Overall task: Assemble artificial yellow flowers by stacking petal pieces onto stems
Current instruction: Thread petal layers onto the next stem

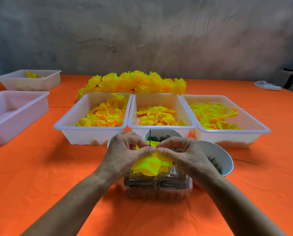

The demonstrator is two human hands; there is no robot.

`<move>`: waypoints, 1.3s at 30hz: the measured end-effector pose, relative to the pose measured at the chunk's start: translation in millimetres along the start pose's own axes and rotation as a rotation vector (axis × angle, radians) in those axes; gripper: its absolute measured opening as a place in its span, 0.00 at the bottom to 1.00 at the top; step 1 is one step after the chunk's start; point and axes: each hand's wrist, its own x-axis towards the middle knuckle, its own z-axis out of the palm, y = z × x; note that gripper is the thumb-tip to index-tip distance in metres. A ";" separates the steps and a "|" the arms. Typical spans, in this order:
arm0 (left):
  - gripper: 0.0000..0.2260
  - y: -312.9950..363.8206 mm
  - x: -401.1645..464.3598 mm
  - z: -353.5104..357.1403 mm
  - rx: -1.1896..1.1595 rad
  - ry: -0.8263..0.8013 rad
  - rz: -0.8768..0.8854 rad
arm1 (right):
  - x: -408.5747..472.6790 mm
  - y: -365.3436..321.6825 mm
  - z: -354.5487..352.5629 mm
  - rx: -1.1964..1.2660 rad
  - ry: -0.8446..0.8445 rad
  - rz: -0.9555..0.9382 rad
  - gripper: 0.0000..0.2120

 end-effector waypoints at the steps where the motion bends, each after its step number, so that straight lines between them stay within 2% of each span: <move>1: 0.09 -0.8 0.1 -0.3 -0.005 -0.004 -0.002 | 0.7 -2.4 -6.5 -0.010 0.008 -0.014 0.04; 4: 0.09 -3.0 1.3 -0.8 0.003 -0.017 -0.007 | 3.9 -7.9 -43.6 -0.094 0.130 -0.052 0.05; 7: 0.12 -4.8 2.4 -0.9 0.006 -0.019 -0.007 | 4.2 -1.3 -84.6 -0.452 0.207 0.070 0.08; 11: 0.11 -5.0 2.1 -0.3 -0.007 -0.012 -0.008 | 2.8 19.4 -97.7 -0.915 0.052 0.263 0.05; 15: 0.12 -3.6 1.2 -0.5 0.000 -0.017 0.001 | 2.6 35.9 -85.5 -1.224 -0.117 0.220 0.07; 19: 0.10 -3.0 1.6 0.0 0.002 -0.014 -0.004 | 8.5 41.5 -75.1 -1.209 -0.156 0.165 0.11; 25: 0.11 -2.7 0.3 1.0 -0.020 -0.005 -0.006 | 21.4 50.1 -68.3 -1.283 -0.160 0.229 0.21; 30: 0.07 -0.3 -0.7 0.8 -0.005 0.005 -0.013 | 28.8 56.1 -65.6 -1.259 -0.111 0.262 0.15; 32: 0.07 -0.1 -1.0 1.0 -0.009 0.005 -0.013 | 27.8 55.7 -67.1 -1.221 -0.068 0.298 0.17; 35: 0.10 0.2 -0.6 1.8 -0.008 0.008 -0.010 | 24.7 46.4 -76.4 -1.120 -0.009 0.344 0.19; 37: 0.10 -0.1 -0.1 1.9 -0.012 0.010 -0.016 | 21.8 39.4 -85.5 -0.955 0.017 0.338 0.13; 39: 0.11 -0.9 0.3 1.4 -0.015 0.013 -0.022 | 17.5 32.7 -92.9 -0.657 0.068 0.349 0.05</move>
